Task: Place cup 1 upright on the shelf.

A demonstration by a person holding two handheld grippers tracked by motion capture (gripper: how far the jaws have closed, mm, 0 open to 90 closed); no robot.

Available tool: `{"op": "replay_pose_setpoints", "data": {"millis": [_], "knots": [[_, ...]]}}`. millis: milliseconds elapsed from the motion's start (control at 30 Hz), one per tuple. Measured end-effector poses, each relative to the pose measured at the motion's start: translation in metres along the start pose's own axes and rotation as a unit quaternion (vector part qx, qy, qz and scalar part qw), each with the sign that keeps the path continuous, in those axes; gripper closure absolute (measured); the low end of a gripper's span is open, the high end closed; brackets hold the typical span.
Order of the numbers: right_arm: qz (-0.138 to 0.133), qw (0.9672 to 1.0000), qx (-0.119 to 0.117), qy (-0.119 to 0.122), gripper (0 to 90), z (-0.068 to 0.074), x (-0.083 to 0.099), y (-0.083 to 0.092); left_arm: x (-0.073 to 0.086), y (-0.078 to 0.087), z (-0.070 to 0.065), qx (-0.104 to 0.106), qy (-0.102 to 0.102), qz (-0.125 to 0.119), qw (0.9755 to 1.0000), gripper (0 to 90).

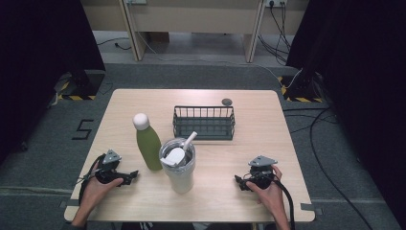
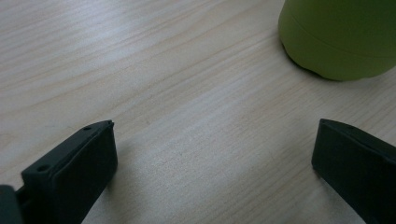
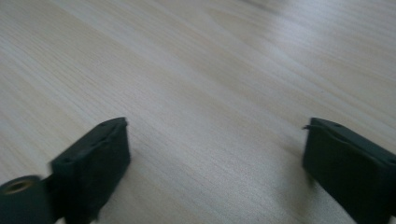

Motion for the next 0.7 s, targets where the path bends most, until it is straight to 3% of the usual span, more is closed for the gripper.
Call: {"op": "replay_pose_setpoints", "data": {"millis": [67,100,200,400,600,700], "knots": [[-0.01,0.9999,-0.004,-0.001,19.2,0.001,0.0,0.002,0.0,0.0,0.0,0.0,0.0,0.0,1.0,0.0],[-0.011,0.9999,-0.003,0.0,14.4,0.002,0.0,0.003,0.0,0.0,0.0,0.0,0.0,0.0,1.0,0.0],[-0.025,0.9997,0.001,0.003,17.5,0.005,-0.001,0.006,0.0,0.0,0.0,0.0,0.0,0.0,1.0,0.0],[-0.063,0.9978,-0.019,0.007,15.3,0.017,-0.008,0.017,0.0,0.0,0.0,0.0,0.0,0.0,1.0,0.0],[-0.093,0.9945,-0.041,0.027,15.3,0.034,-0.016,0.026,0.0,0.0,0.0,0.0,0.0,0.0,1.0,0.0],[-0.112,0.9913,-0.059,0.035,15.3,0.046,-0.021,0.029,0.0,0.0,0.0,0.0,0.0,0.0,1.0,0.0]]}}
Point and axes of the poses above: each handheld gripper's, and its own axes: y roughly backward along the jaws, x roughly out of its underside, z roughly to its left, the point moved 4 cm from there along -y, roughly forward along the jaws, and after that the axes turned 2 degrees about -x, right-handed, at the moved point
